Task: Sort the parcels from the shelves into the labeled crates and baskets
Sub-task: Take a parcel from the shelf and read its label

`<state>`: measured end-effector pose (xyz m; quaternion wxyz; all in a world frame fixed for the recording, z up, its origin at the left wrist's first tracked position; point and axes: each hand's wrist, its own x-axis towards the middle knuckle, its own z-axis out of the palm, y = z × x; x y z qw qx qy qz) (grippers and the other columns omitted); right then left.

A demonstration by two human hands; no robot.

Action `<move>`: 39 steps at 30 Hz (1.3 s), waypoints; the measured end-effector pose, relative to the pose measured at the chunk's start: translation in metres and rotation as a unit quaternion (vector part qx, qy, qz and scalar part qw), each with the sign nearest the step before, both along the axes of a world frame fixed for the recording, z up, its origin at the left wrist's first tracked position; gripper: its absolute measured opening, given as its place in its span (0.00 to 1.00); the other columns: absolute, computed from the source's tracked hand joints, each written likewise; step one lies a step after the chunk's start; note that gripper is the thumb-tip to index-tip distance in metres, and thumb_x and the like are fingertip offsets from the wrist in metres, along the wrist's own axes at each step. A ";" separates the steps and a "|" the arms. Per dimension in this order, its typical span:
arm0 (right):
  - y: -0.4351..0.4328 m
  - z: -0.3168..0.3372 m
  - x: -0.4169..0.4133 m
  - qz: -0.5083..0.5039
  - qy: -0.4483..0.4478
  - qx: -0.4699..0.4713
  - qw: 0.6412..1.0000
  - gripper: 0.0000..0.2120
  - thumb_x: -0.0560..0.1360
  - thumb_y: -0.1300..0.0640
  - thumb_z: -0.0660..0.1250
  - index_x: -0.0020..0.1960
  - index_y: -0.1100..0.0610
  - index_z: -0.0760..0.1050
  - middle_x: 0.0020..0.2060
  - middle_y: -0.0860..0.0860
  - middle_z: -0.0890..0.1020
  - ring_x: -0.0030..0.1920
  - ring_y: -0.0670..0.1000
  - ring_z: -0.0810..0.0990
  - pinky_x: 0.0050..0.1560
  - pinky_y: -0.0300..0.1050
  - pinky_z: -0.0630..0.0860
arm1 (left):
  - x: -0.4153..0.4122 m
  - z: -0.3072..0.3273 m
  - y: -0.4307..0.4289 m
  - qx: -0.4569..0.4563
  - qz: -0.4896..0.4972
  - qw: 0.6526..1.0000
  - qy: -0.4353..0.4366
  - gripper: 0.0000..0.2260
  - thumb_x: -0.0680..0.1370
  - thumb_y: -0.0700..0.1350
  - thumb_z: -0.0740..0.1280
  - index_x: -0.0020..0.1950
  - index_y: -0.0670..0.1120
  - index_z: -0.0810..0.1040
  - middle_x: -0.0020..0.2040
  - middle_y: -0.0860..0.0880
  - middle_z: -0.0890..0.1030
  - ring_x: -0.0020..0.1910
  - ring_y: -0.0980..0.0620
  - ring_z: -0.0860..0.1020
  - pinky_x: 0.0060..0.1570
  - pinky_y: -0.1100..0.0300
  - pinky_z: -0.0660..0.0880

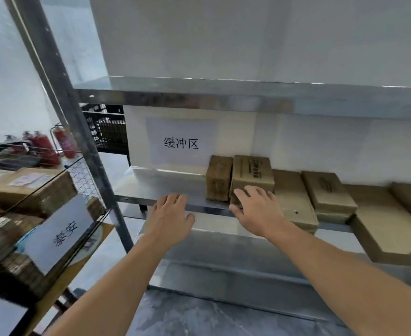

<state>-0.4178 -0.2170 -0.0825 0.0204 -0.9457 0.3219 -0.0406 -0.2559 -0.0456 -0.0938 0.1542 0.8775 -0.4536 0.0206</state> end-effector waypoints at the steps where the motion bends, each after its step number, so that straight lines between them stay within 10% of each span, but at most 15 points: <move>1: -0.005 0.000 0.001 -0.006 -0.002 0.008 1.000 0.25 0.83 0.38 0.52 0.76 0.48 0.63 0.73 0.52 0.68 0.76 0.57 0.63 0.74 0.61 0.62 | 0.002 -0.001 -0.008 0.000 -0.003 1.000 0.005 0.22 0.80 0.55 0.59 0.73 0.49 0.66 0.72 0.49 0.69 0.71 0.45 0.64 0.70 0.48 0.63; 18: -0.110 -0.021 0.097 -0.079 -0.030 0.040 0.996 0.26 0.83 0.38 0.53 0.79 0.44 0.61 0.80 0.51 0.58 0.80 0.57 0.55 0.75 0.65 0.57 | 0.098 -0.024 -0.189 -0.014 -0.060 0.993 0.099 0.25 0.79 0.58 0.59 0.74 0.50 0.65 0.72 0.46 0.68 0.71 0.41 0.64 0.67 0.45 0.66; 25: -0.113 -0.044 0.111 -0.130 -0.036 -0.011 0.991 0.23 0.76 0.39 0.56 0.62 0.48 0.80 0.63 0.54 0.80 0.65 0.60 0.79 0.56 0.71 0.73 | 0.121 -0.062 -0.217 -0.034 -0.073 0.961 0.263 0.28 0.78 0.61 0.59 0.77 0.58 0.57 0.76 0.48 0.61 0.73 0.42 0.63 0.70 0.46 0.66; 39: -0.114 -0.049 0.107 -0.106 -0.044 -0.007 0.993 0.29 0.77 0.36 0.49 0.68 0.46 0.77 0.68 0.54 0.77 0.70 0.59 0.74 0.64 0.75 0.67 | 0.103 -0.075 -0.181 -0.155 -0.031 0.916 0.368 0.22 0.82 0.53 0.62 0.76 0.58 0.62 0.68 0.56 0.73 0.65 0.54 0.73 0.62 0.59 0.70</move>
